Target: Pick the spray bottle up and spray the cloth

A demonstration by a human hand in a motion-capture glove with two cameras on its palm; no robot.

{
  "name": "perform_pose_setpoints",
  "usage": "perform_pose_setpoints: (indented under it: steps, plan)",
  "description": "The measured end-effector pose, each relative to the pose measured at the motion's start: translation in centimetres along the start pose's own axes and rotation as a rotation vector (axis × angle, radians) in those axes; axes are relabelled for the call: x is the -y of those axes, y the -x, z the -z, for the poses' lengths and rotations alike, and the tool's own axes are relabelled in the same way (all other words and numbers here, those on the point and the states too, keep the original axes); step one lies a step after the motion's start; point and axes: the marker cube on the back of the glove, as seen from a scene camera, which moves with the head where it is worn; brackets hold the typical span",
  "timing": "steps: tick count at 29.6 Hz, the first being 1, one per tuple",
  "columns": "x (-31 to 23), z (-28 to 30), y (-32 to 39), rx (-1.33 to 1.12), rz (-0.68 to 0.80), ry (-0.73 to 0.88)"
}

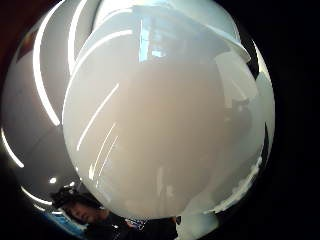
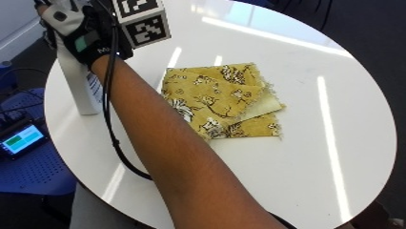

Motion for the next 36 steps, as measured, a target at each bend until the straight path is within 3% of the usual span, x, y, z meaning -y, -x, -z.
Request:
perform_pose_setpoints:
  steps: [36]
  plan:
    - [-3.2, -2.3, -6.2, -0.016, -0.224, 0.224]
